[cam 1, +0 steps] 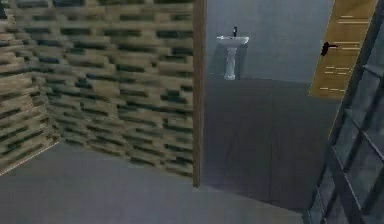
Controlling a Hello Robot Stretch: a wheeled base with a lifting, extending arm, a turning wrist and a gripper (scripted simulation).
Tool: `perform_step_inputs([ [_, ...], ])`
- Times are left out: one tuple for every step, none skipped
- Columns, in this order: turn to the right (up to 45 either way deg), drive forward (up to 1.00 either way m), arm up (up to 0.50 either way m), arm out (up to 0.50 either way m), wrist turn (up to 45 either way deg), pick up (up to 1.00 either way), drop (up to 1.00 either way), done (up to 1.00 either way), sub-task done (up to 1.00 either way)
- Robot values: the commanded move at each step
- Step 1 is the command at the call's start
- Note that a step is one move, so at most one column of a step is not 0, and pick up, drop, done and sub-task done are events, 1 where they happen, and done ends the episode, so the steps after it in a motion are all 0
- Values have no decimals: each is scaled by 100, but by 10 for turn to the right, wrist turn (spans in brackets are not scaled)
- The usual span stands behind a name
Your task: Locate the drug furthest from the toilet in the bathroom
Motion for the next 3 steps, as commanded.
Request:
perform_step_inputs([
  [0,15,0,0,0,0,0,0,0],
  [150,0,0,0,0,0,0,0,0],
  [0,100,0,0,0,0,0,0,0],
])
